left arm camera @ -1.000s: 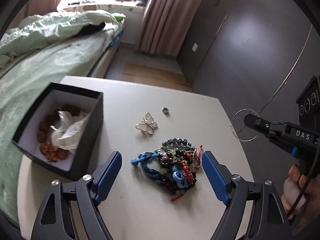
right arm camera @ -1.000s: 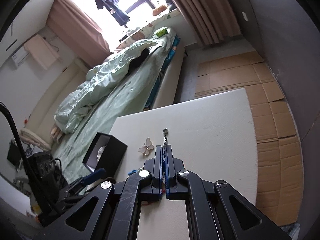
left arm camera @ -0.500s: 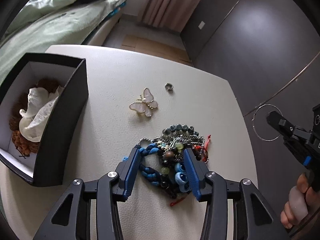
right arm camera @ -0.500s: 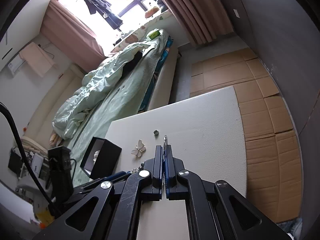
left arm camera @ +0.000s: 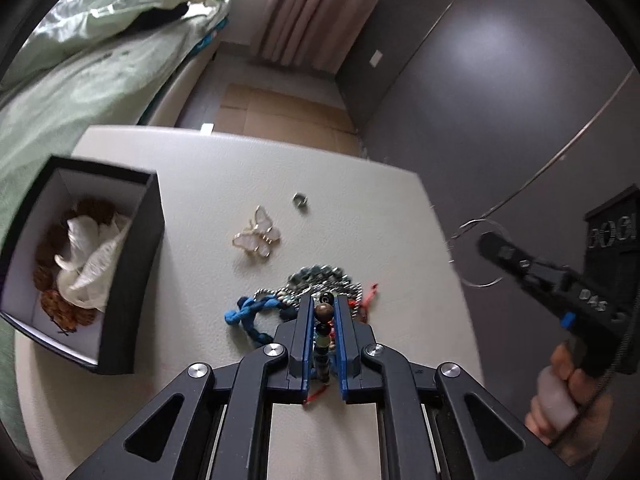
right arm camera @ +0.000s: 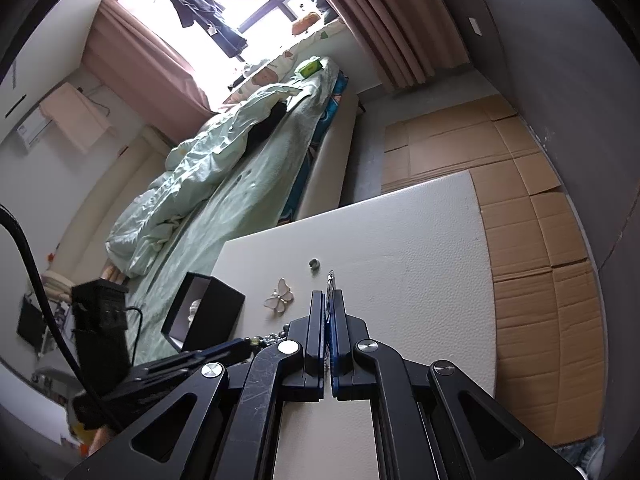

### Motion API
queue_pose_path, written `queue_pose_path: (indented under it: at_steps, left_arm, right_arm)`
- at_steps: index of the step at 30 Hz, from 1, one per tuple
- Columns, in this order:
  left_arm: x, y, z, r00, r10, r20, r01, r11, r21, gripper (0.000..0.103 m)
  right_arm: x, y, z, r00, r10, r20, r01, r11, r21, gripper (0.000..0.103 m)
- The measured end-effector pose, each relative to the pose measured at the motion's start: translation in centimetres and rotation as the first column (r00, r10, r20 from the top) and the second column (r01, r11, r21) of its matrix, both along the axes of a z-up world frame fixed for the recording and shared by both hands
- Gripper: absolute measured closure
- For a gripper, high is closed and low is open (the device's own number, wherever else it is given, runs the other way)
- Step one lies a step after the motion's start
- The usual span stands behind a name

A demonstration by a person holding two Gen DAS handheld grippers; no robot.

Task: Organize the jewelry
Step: 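Grasp and lift the dark bead bracelet with the left gripper while the right holds the hoop, then lower the bead bracelet and hoop into the black box and open both grippers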

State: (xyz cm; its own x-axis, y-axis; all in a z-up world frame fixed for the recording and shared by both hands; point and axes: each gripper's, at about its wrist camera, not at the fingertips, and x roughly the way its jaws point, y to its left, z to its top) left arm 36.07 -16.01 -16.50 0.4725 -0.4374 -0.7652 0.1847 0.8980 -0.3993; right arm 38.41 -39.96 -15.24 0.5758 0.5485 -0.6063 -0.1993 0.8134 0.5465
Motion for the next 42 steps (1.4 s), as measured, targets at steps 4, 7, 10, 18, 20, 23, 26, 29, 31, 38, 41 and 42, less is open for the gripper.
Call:
queue_pose_path:
  at_steps: [4,7,10,18,20,23,26,29,31,38,41,42]
  left_arm:
    - [-0.5,0.2,2.1,0.999,-0.009,0.042,0.009,1.0,-0.008,0.093]
    - [-0.7,0.7,3.8,0.997,-0.012,0.071,0.013,1.0,-0.017,0.093]
    - [-0.9,1.3,5.2,0.995,-0.006,0.102,0.007,1.0,-0.011,0.093]
    - [-1.6,4.6,8.2,0.985,0.046,0.167,-0.048,0.999,0.003,0.093]
    - [-1.5,5.7,8.5,0.982,0.071,0.177,-0.073,0.997,0.005,0.093]
    - [-1.4,7.2,8.7,0.979,0.099,0.179,-0.102,0.995,0.007,0.093]
    - [-1.2,8.8,8.6,0.975,0.129,0.18,-0.134,0.991,0.017,0.093]
    - [-1.0,10.1,8.2,0.972,0.157,0.175,-0.164,0.986,0.028,0.093]
    - [-0.7,11.0,7.8,0.97,0.176,0.17,-0.186,0.982,0.039,0.093]
    - [0.9,13.8,5.3,0.97,0.23,0.08,-0.231,0.973,0.014,0.09]
    - [1.1,14.9,4.6,0.967,0.25,0.053,-0.251,0.968,0.027,0.069]
    - [0.9,15.4,4.5,0.964,0.261,0.058,-0.263,0.965,0.02,0.052]
  right_arm:
    - [-0.3,0.6,0.5,1.0,0.018,0.022,-0.018,1.0,0.004,0.1]
    - [-0.5,1.3,0.8,0.999,0.031,0.035,-0.031,1.0,0.004,0.1]
    - [-0.6,2.0,1.2,0.998,0.043,0.046,-0.043,0.999,0.005,0.1]
    - [-0.7,5.0,2.3,0.99,0.106,0.088,-0.106,0.994,0.001,0.1]
    - [-0.5,6.0,2.5,0.989,0.12,0.091,-0.12,0.993,-0.002,0.1]
    - [-0.3,7.7,2.9,0.984,0.143,0.102,-0.145,0.989,0.005,0.1]
    - [-0.1,9.6,3.4,0.979,0.17,0.113,-0.172,0.985,0.004,0.1]
    - [0.1,11.5,3.5,0.973,0.2,0.115,-0.201,0.98,-0.003,0.1]
    - [0.3,12.8,3.6,0.969,0.219,0.113,-0.219,0.976,-0.009,0.1]
    - [1.0,17.0,3.3,0.955,0.28,0.098,-0.279,0.96,-0.024,0.1]
    - [1.3,18.4,3.0,0.95,0.301,0.087,-0.3,0.954,-0.029,0.1]
    - [1.4,18.8,2.8,0.948,0.307,0.082,-0.306,0.952,-0.031,0.1]
